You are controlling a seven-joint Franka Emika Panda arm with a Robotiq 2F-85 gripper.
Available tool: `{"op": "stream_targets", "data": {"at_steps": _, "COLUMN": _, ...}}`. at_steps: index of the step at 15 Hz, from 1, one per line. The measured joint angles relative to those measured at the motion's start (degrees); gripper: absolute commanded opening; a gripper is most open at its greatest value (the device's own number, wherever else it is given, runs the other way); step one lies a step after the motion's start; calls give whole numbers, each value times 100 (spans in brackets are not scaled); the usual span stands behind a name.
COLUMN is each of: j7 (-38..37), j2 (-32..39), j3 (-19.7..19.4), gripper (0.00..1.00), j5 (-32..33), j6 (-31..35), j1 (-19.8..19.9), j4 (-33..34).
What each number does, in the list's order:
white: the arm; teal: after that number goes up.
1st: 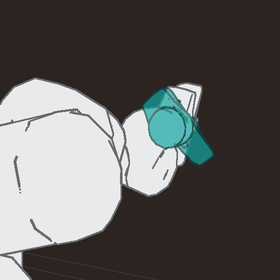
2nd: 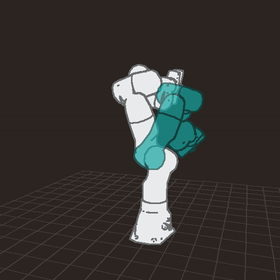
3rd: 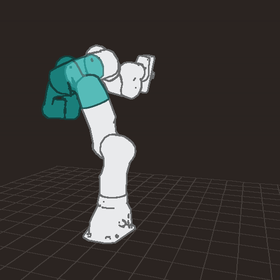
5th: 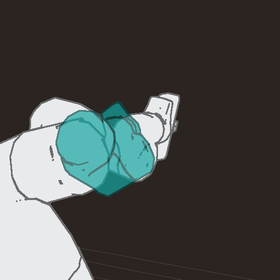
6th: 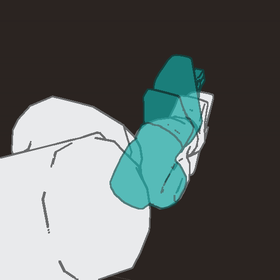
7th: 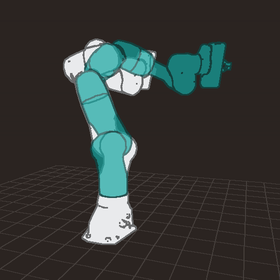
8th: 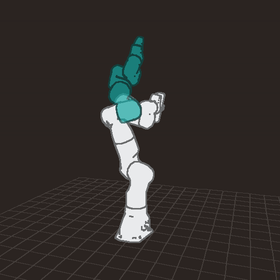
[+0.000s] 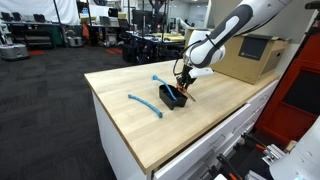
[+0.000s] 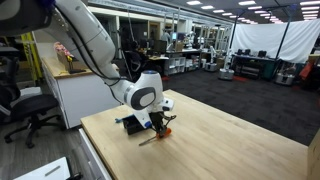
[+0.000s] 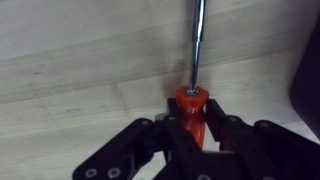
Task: Move the screw driver to the left side of the black thing
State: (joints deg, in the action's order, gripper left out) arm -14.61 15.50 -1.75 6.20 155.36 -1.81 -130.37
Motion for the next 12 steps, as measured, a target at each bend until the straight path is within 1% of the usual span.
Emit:
{"op": "stream_targets", "data": {"at_steps": 7, "j7": -110, "j2": -90, "j3": -34, "gripper": 8, "j5": 8, "j6": -8, "j1": -155, "j4": -15}}
{"op": "stream_targets", "data": {"at_steps": 10, "j7": -176, "j2": -356, "j3": -30, "gripper": 8, "j5": 17, "j6": -107, "j1": -295, "j4": -61}}
{"op": "stream_targets", "data": {"at_steps": 12, "j7": -258, "j2": -590, "j3": -23, "gripper": 8, "j5": 89, "j6": -328, "j1": -383, "j4": -83}}
